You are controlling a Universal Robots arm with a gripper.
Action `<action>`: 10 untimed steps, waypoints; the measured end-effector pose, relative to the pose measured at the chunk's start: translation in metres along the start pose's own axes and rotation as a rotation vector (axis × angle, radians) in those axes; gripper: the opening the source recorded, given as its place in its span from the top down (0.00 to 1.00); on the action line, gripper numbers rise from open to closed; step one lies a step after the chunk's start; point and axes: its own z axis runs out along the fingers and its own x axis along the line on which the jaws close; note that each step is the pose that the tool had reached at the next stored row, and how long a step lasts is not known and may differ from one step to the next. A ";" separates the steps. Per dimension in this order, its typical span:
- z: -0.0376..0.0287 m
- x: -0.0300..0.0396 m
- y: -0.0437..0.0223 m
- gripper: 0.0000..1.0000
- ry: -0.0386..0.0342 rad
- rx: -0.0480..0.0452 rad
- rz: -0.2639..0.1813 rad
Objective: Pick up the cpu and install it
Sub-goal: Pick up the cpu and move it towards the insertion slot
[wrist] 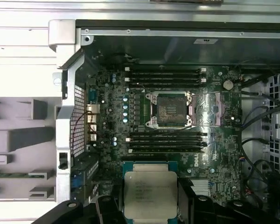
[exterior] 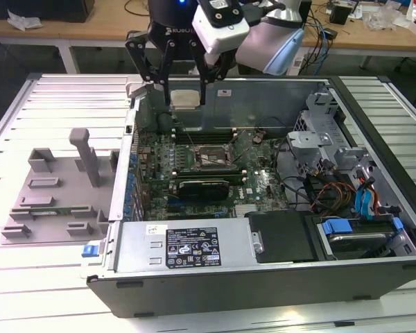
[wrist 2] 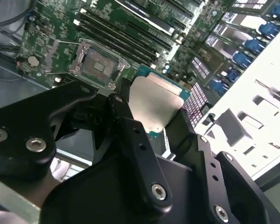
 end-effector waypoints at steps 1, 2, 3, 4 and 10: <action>0.0008 -0.0044 0.0002 0.45 0.0000 -0.0001 0.000; 0.0019 -0.0069 0.0007 0.45 0.0000 -0.0001 0.000; 0.0033 -0.0075 0.0014 0.45 0.0000 0.0000 0.000; 0.0043 -0.0076 0.0019 0.45 -0.0001 -0.0001 0.000; 0.0194 -0.0094 0.0070 0.45 0.0000 -0.0001 0.000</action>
